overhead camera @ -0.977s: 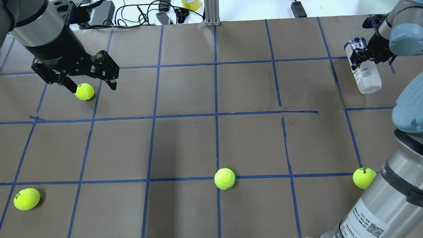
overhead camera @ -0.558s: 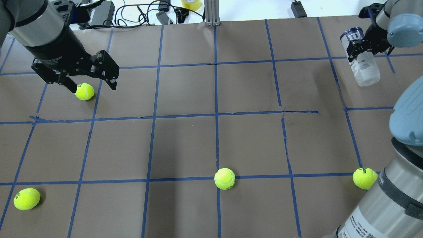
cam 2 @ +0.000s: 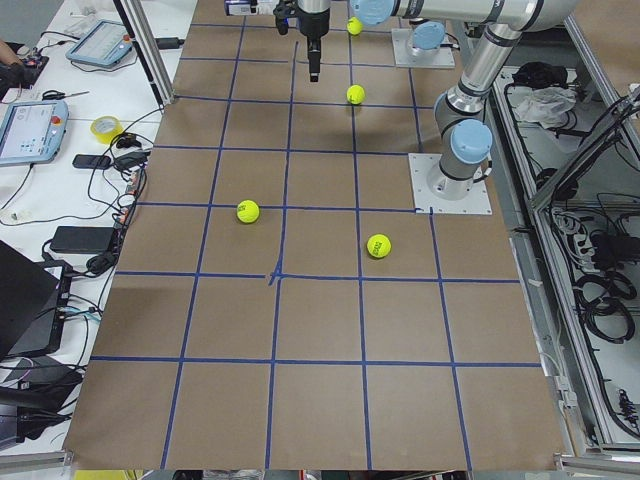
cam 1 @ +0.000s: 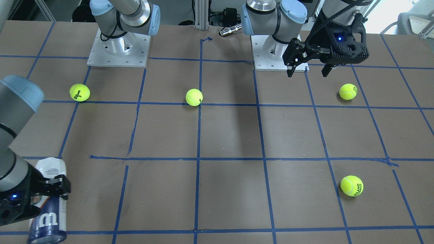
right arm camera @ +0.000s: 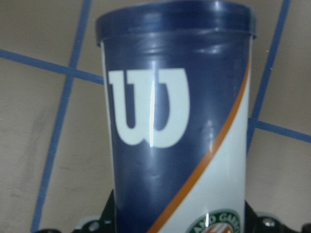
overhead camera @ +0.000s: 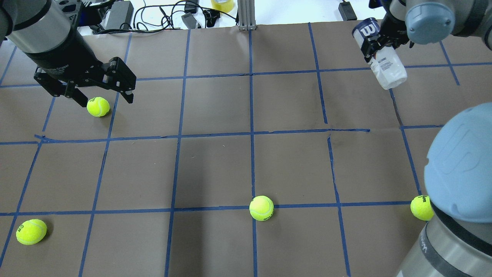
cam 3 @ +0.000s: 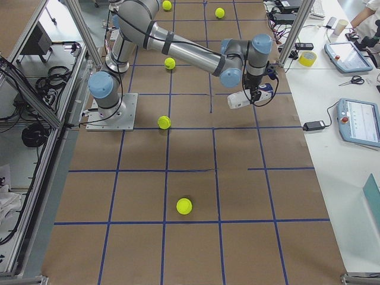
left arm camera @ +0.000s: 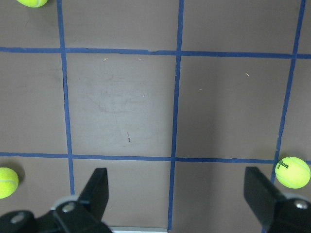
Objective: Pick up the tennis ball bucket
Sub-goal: 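Carry the can toward the table center and lower it sideways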
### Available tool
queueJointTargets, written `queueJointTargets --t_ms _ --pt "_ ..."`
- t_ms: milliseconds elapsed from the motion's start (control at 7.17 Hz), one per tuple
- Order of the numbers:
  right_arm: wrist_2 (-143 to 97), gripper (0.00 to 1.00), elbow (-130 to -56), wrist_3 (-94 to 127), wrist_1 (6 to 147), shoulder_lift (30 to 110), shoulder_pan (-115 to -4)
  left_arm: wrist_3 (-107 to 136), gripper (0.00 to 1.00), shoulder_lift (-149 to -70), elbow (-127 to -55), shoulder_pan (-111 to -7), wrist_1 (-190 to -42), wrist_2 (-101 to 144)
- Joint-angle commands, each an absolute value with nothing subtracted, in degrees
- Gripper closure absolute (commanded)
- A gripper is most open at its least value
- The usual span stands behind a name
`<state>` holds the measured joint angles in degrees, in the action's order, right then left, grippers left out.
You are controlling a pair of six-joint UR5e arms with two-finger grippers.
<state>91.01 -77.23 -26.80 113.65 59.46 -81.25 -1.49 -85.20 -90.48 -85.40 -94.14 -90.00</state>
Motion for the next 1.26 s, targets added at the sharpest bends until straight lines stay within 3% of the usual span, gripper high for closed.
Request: queueJointTargets --t_ms 0,1116 --pt "91.14 0.26 -77.34 -27.16 114.52 59.94 -91.62 -3.77 0.00 -84.99 -90.35 -82.71 -94.22 -89.91" --pt "89.83 0.23 -77.61 -56.48 123.92 55.47 -111.86 -5.27 0.00 -84.99 -90.18 -79.81 -94.22 -90.26"
